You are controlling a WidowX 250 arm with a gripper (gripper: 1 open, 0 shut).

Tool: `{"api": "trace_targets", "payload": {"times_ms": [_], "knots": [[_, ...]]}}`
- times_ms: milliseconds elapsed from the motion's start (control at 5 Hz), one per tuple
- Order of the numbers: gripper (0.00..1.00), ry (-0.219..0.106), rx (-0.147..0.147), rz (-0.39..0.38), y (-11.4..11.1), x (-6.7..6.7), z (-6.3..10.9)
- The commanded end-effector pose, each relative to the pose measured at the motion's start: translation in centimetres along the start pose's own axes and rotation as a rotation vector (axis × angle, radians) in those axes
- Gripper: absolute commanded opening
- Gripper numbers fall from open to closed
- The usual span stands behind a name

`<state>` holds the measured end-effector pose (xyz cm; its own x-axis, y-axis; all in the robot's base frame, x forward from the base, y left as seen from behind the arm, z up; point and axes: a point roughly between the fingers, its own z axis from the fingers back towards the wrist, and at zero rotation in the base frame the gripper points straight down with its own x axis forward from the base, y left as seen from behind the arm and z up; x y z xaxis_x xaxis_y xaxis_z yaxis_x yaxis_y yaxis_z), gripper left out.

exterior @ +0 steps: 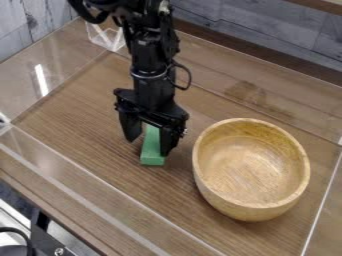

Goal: Put green stick into wooden bowl

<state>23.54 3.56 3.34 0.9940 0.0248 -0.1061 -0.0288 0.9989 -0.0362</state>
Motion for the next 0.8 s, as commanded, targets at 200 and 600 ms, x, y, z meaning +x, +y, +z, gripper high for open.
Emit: {"api": "trace_targets", "payload": {"times_ms": [200,600], "knots": [[1.00,-0.065,0.001,0.032,0.47,0.63,1.17],[1.00,-0.070,-0.004,0.045,0.51,0.74,0.94]]}}
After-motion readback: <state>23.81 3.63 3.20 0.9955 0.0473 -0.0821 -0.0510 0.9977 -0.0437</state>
